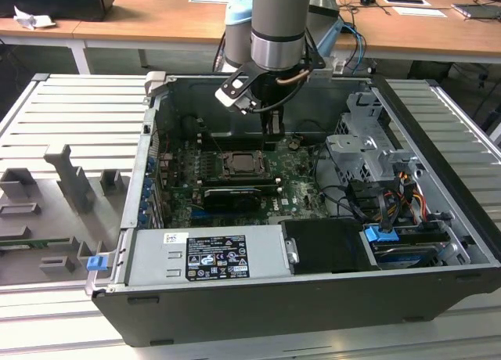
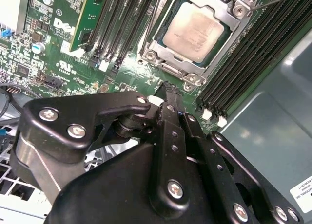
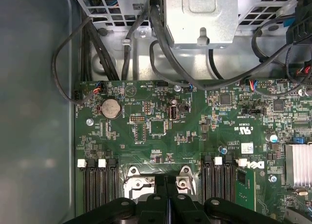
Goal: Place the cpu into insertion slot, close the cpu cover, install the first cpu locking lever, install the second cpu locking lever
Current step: 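Close the cpu cover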
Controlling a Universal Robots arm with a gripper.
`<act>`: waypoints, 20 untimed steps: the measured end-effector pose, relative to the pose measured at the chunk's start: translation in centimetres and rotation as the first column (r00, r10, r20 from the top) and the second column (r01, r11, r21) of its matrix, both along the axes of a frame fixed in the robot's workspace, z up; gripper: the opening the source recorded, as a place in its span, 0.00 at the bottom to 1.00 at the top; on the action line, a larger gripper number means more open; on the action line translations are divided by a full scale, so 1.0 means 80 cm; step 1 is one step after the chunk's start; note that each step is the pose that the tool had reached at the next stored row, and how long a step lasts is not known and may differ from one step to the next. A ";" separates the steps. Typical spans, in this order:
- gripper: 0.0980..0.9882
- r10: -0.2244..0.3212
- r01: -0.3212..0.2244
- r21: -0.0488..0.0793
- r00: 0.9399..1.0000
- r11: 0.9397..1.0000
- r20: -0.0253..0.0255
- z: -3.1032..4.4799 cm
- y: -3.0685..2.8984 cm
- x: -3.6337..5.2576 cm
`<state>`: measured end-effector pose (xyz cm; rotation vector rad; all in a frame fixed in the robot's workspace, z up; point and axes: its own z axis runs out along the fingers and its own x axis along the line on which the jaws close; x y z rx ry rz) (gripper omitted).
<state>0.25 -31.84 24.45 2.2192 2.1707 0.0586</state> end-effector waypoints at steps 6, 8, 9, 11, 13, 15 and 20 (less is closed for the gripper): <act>0.01 0.000 0.000 0.000 1.000 1.000 0.000 -0.0003 0.0000 -0.003; 0.01 0.000 0.000 0.000 1.000 1.000 0.000 -0.0004 0.0000 -0.004; 0.01 0.000 0.000 0.000 1.000 1.000 0.000 -0.0004 0.0000 -0.004; 0.01 0.000 0.000 0.000 1.000 1.000 0.000 -0.0005 0.0000 -0.005; 0.01 0.000 0.000 0.000 1.000 1.000 0.000 -0.0006 0.0000 -0.006; 0.01 0.000 0.000 0.000 1.000 1.000 0.000 -0.0008 0.0000 -0.008; 0.01 0.000 0.000 0.000 1.000 1.000 0.000 -0.0010 0.0000 -0.010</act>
